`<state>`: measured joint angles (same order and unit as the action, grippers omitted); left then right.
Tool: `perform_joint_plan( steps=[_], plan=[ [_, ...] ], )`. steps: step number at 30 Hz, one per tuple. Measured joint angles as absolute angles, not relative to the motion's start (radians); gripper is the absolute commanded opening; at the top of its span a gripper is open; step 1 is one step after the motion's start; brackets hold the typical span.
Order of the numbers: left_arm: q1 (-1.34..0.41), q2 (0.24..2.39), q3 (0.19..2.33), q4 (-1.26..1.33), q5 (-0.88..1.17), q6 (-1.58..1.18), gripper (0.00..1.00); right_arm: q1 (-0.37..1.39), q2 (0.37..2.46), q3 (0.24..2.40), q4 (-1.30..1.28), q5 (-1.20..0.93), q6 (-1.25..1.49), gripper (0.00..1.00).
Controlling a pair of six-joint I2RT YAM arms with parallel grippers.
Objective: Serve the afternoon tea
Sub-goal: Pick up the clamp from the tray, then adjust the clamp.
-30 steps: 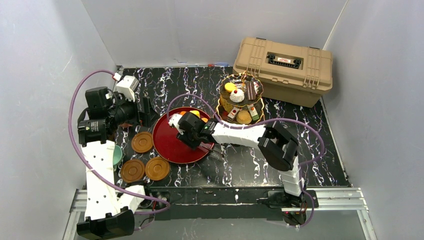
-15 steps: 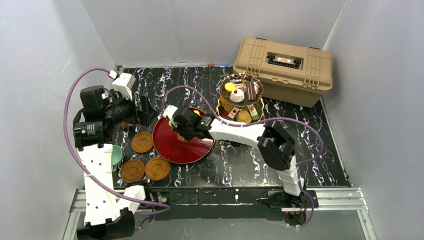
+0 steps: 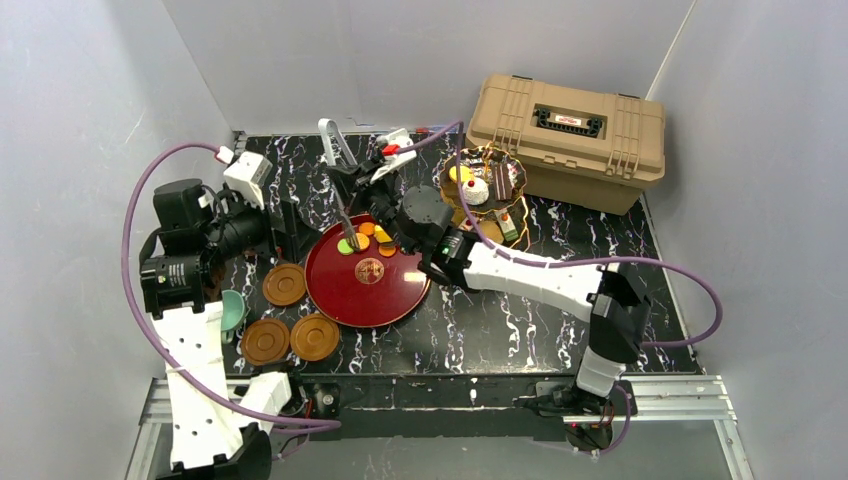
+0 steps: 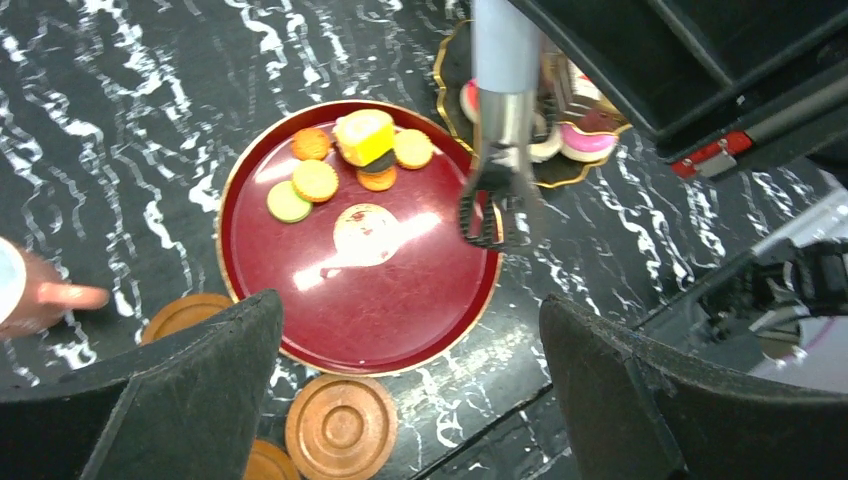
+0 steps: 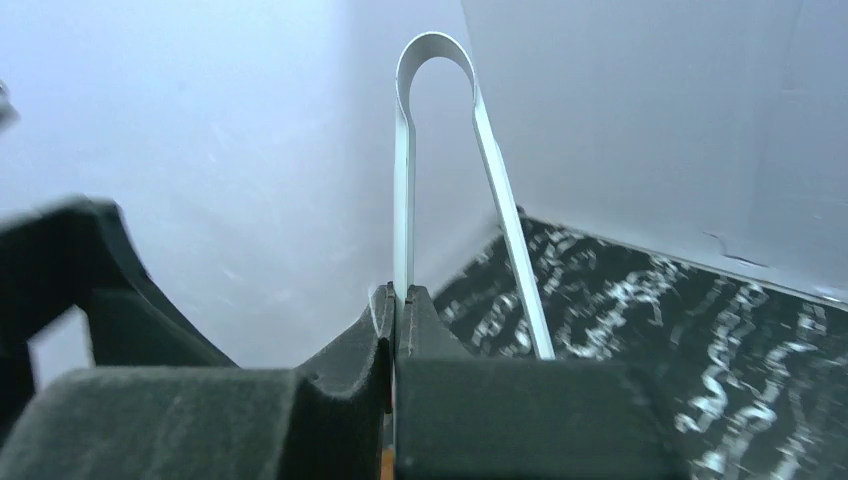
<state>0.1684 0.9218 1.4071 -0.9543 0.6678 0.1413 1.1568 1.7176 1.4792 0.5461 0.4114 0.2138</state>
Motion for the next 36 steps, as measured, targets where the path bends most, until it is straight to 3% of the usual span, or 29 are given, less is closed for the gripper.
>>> perform_joint_plan(
  steps=[9,12,14,19,22,23,28,30,33,36],
  plan=[
    [0.168,0.881,1.398,-0.94,0.85,0.134,0.98,1.245,1.754,1.478,0.783,0.488,0.327,0.01],
    [0.168,0.864,1.375,-0.902,0.879,0.117,0.94,1.276,1.754,1.474,0.826,0.501,0.347,0.01],
    [0.168,0.855,1.359,-0.878,0.891,0.102,0.85,1.294,1.754,1.469,0.862,0.506,0.361,0.01],
    [0.168,0.856,1.348,-0.837,0.909,0.088,0.46,1.323,1.754,1.462,0.903,0.511,0.374,0.01],
    [0.168,0.854,1.347,-0.819,0.903,0.094,0.41,1.327,1.752,1.451,0.921,0.519,0.376,0.01],
    [0.168,0.85,1.345,-0.815,0.903,0.097,0.4,1.327,1.75,1.444,0.925,0.522,0.379,0.06],
    [0.168,0.814,1.318,-0.804,0.881,0.135,0.34,1.327,1.745,1.409,0.916,0.548,0.401,0.48],
    [0.168,0.803,1.314,-0.8,0.866,0.165,0.32,1.326,1.738,1.409,0.868,0.548,0.413,0.59],
    [0.168,0.788,1.299,-0.789,0.847,0.216,0.23,1.326,1.703,1.41,0.74,0.536,0.427,0.64],
    [0.168,0.779,1.276,-0.784,0.834,0.265,0.12,1.326,1.651,1.41,0.62,0.522,0.436,0.57]
  ],
)
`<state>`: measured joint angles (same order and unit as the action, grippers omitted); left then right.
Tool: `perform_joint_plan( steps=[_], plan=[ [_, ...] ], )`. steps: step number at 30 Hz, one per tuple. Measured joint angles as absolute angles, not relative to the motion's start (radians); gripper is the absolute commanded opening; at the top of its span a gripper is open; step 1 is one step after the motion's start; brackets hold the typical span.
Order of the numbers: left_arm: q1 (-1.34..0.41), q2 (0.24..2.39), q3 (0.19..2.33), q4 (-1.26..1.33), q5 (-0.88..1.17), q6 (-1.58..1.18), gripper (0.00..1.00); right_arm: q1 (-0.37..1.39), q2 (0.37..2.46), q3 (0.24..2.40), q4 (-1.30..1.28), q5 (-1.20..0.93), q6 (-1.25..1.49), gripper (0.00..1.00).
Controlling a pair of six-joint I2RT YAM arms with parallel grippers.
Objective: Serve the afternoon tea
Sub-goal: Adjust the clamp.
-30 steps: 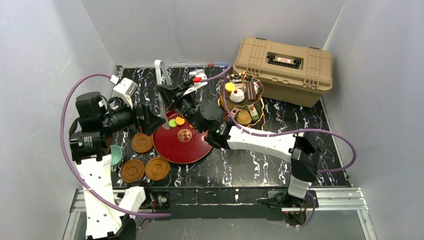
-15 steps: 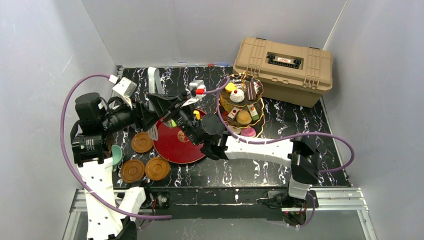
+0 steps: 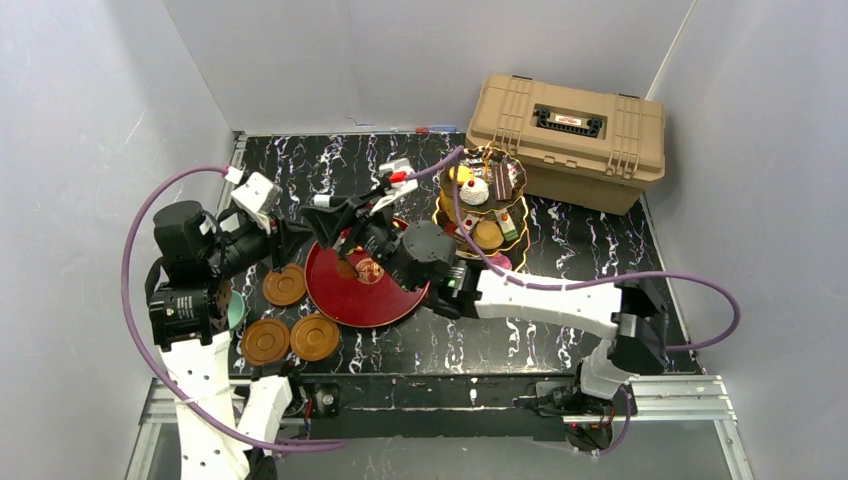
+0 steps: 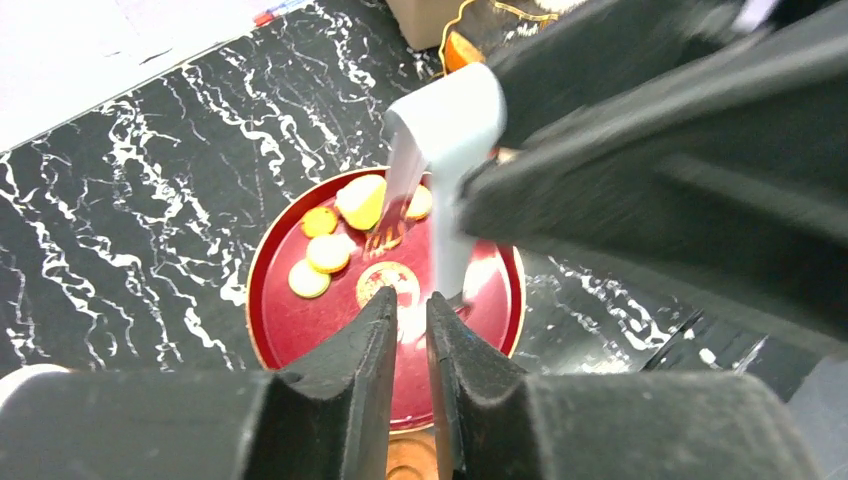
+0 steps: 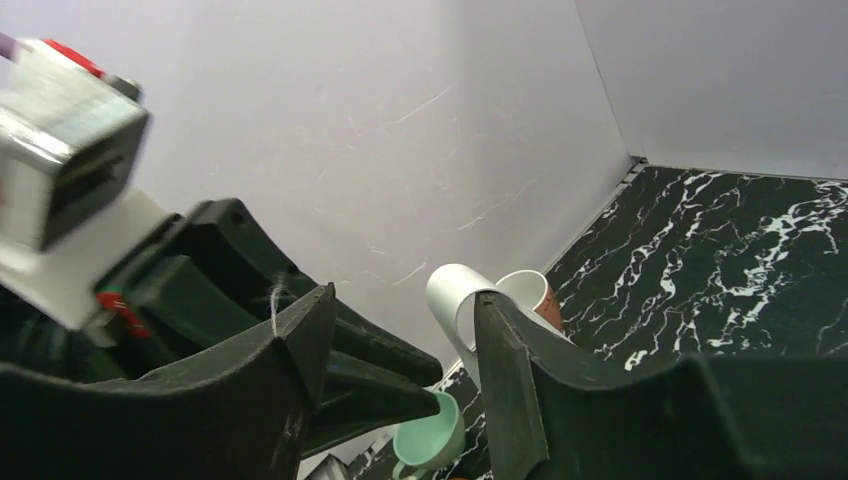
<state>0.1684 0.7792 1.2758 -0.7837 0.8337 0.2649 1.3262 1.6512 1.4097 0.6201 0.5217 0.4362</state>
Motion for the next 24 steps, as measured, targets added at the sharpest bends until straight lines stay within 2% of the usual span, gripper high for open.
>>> perform_joint_plan(
  steps=[2,4,6,8,9,11,13,18,24],
  plan=[
    [0.168,0.778,1.259,-0.781,0.833,0.286,0.08,1.326,1.613,1.407,0.57,0.52,0.438,0.49],
    [0.168,0.78,1.235,-0.776,0.835,0.299,0.07,1.32,1.563,1.377,0.552,0.519,0.442,0.35],
    [0.168,0.785,1.212,-0.774,0.838,0.305,0.08,1.312,1.515,1.335,0.54,0.517,0.447,0.34],
    [0.168,0.791,1.198,-0.773,0.842,0.307,0.18,1.298,1.478,1.295,0.533,0.513,0.458,0.37],
    [0.168,0.795,1.193,-0.772,0.847,0.31,0.34,1.292,1.469,1.283,0.53,0.511,0.462,0.37],
    [0.168,0.798,1.188,-0.77,0.868,0.316,0.55,1.275,1.465,1.272,0.521,0.496,0.479,0.37],
    [0.169,0.793,1.18,-0.766,0.91,0.313,0.65,1.262,1.469,1.271,0.514,0.483,0.496,0.36],
    [0.169,0.682,1.04,-0.672,1.007,0.196,0.8,1.257,1.485,1.274,0.564,0.465,0.526,0.31],
    [0.169,0.565,0.96,-0.504,1.002,-0.035,0.85,1.259,1.567,1.332,0.653,0.453,0.555,0.26]
  ],
)
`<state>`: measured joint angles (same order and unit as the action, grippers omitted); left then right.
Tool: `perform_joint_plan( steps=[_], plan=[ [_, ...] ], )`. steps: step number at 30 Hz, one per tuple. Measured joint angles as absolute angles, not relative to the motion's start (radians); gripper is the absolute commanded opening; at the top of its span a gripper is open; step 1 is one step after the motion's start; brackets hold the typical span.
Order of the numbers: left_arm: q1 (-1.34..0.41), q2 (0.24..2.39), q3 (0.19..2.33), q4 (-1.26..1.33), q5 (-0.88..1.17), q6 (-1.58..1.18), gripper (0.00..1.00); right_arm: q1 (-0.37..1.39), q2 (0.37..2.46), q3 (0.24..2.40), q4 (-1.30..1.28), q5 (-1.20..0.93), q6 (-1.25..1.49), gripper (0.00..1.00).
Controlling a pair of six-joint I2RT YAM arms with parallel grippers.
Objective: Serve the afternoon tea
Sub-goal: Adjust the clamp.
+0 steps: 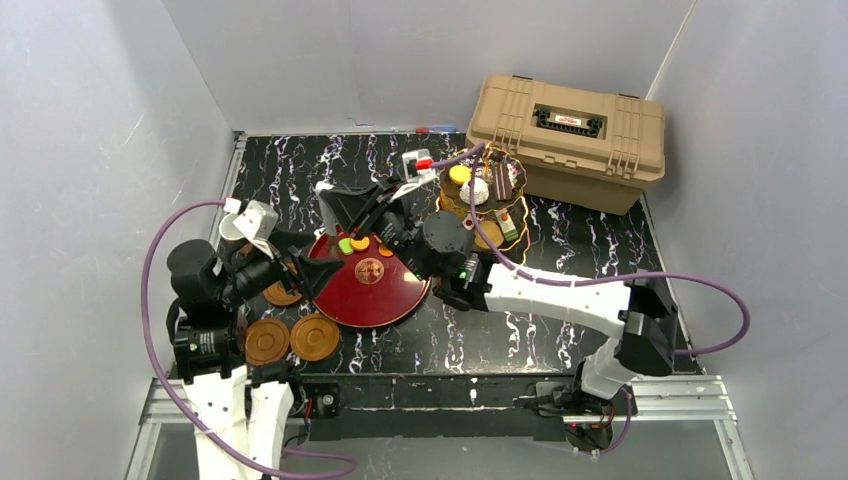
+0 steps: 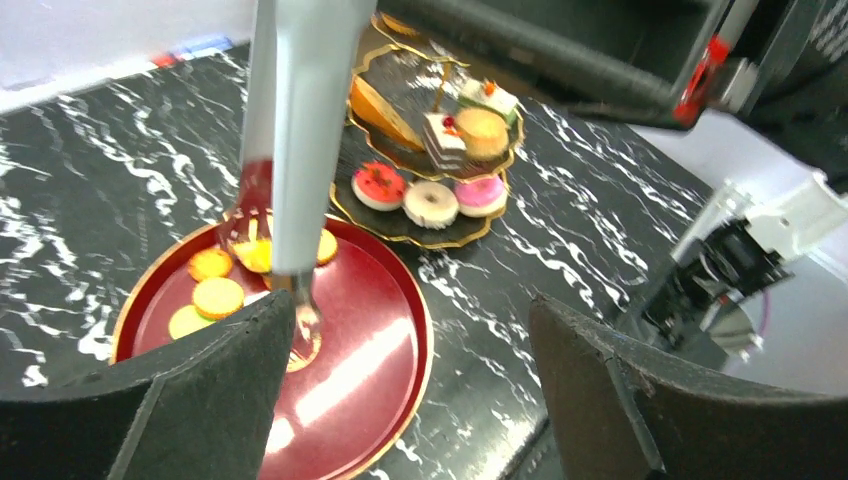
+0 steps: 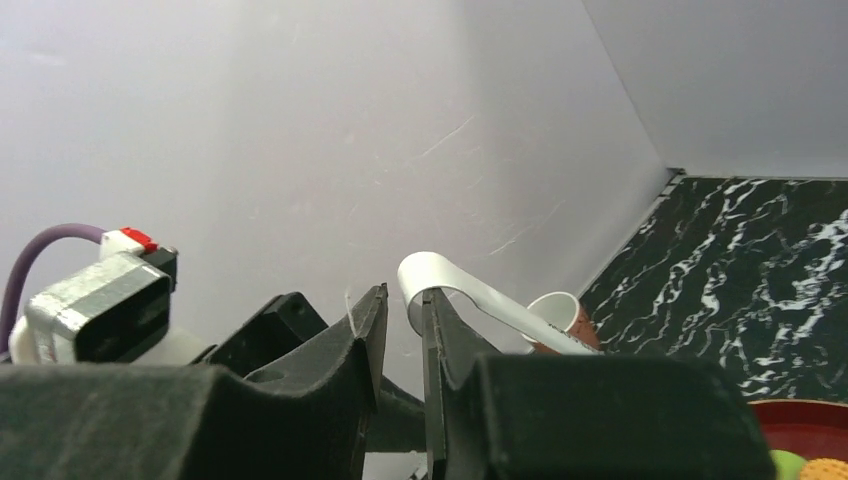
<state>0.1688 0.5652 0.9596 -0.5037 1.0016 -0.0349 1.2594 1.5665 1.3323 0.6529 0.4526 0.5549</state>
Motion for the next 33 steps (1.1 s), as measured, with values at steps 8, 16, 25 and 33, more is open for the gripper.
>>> perform_joint_plan(
  steps=[8,16,25,33],
  plan=[
    [0.169,0.511,0.939,-0.381,0.845,-0.038,0.85,1.288,1.647,1.402,0.695,0.442,0.59,0.23],
    [0.169,0.52,0.886,-0.372,0.816,-0.044,0.63,1.325,1.652,1.452,0.738,0.443,0.603,0.22],
    [0.169,0.532,0.865,-0.327,0.809,-0.097,0.54,1.351,1.652,1.453,0.762,0.455,0.604,0.21],
    [0.169,0.533,0.831,-0.312,0.868,-0.139,0.17,1.356,1.652,1.453,0.796,0.47,0.611,0.22]
  ],
)
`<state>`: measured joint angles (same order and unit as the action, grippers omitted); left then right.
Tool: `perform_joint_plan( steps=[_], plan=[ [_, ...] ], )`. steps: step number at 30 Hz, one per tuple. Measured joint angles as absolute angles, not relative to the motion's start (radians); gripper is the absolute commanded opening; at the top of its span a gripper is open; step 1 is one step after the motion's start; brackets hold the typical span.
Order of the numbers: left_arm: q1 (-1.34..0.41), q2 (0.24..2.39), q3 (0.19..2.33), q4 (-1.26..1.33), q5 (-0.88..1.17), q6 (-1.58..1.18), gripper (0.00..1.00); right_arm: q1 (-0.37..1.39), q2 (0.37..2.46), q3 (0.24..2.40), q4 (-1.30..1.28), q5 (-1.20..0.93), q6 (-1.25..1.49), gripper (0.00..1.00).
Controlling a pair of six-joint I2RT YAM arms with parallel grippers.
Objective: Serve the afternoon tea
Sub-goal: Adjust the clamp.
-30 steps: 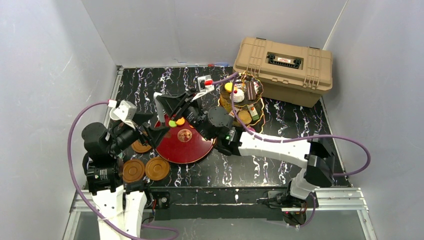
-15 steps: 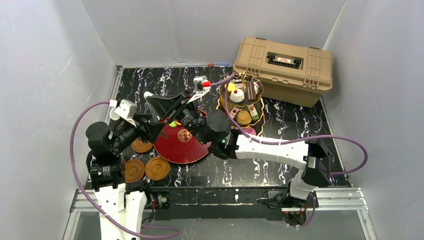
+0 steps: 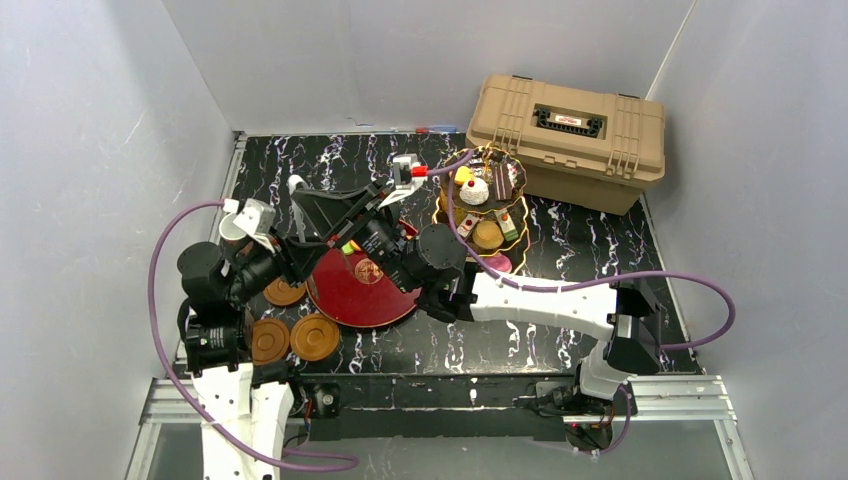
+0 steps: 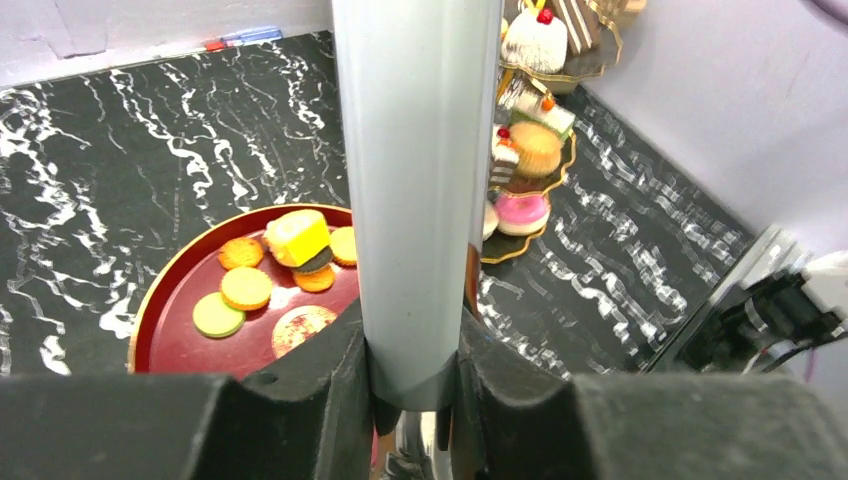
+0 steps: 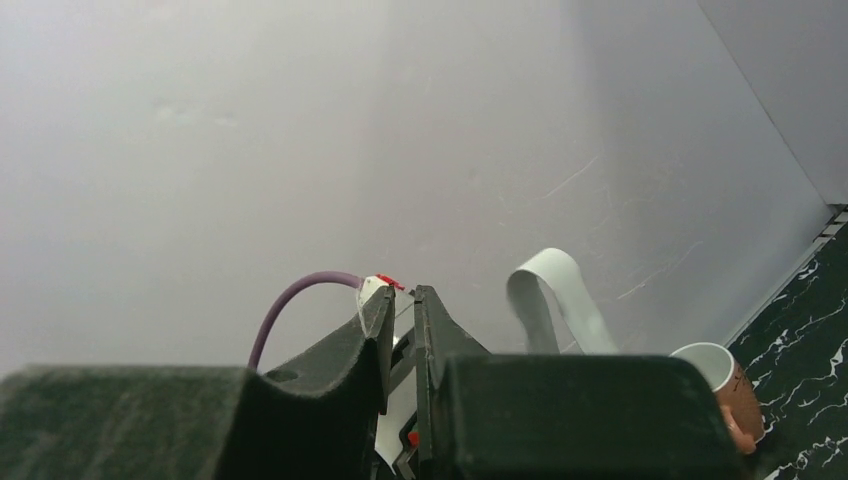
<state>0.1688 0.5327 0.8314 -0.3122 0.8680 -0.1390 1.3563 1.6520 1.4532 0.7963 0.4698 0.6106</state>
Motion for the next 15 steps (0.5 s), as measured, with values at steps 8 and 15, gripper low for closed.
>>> perform_joint_plan(
  steps=[8,15],
  plan=[
    [0.169,0.535,0.834,-0.358,0.894,-0.085,0.0,1.356,1.646,1.445,0.81,0.496,0.605,0.31],
    [0.169,0.517,0.87,-0.408,0.799,0.142,0.0,1.356,1.557,1.441,0.579,0.515,0.562,0.75]
  ],
)
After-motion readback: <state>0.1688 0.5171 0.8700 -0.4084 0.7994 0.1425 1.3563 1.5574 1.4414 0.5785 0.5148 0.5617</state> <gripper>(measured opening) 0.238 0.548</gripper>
